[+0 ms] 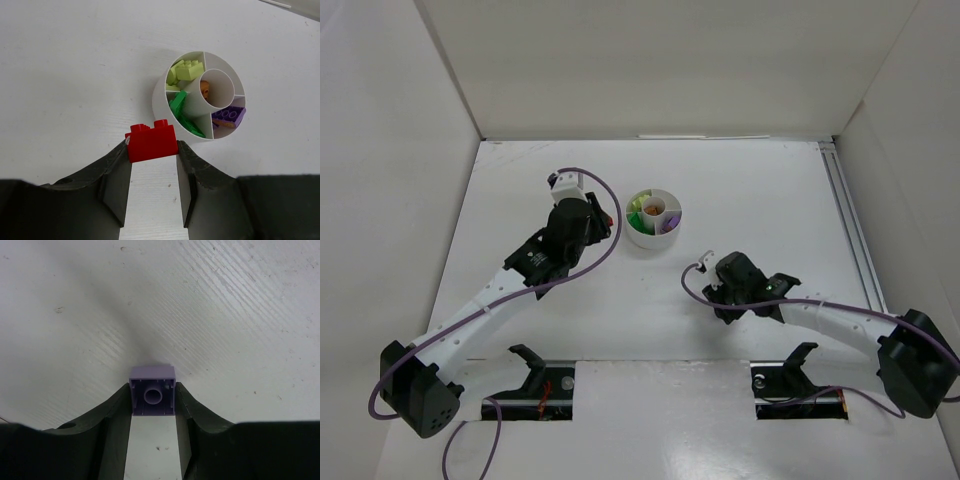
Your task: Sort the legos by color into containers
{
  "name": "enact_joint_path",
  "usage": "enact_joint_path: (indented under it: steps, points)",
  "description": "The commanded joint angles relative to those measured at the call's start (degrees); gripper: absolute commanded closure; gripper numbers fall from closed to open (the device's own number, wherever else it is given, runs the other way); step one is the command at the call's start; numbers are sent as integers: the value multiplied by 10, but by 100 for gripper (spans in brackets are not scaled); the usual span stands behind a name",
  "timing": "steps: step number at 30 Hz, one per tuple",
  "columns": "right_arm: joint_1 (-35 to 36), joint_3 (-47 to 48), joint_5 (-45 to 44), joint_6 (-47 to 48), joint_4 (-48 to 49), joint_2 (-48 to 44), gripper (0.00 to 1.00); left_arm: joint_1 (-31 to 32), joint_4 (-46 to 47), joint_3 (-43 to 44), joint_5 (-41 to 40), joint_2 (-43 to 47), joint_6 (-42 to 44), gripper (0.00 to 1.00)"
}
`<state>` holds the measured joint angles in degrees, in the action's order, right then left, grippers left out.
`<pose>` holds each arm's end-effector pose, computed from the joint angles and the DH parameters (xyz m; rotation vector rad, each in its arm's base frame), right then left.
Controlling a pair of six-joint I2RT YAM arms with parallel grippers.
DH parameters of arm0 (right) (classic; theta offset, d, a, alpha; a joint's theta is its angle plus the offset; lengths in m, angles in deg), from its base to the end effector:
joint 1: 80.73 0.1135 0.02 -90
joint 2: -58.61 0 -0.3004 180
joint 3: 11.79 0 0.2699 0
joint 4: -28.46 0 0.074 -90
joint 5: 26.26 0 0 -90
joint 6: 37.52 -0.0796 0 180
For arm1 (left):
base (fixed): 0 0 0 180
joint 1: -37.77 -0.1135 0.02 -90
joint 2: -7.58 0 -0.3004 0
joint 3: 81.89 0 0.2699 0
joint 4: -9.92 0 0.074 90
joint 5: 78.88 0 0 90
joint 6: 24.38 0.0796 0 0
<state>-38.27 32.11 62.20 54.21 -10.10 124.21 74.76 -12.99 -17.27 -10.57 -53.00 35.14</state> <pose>0.1659 0.1489 0.1539 -0.9835 2.4478 0.2105 0.2427 -0.1460 0.3463 -0.1506 1.8947 -0.4477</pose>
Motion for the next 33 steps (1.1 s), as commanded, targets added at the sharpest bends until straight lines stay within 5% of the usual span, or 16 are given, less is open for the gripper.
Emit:
enact_joint_path:
  steps: [1,8,20,33]
  points:
    - [3,18,-8,9,12,-10,70,-3,25,8,12,8,19,100]
    - [3,45,26,52,62,-45,72,-3,38,18,25,-3,38,100]
    - [-105,139,124,160,152,-50,74,-3,87,48,60,-25,99,100]
    - [-113,272,252,249,233,106,74,-18,93,61,71,-51,99,100]
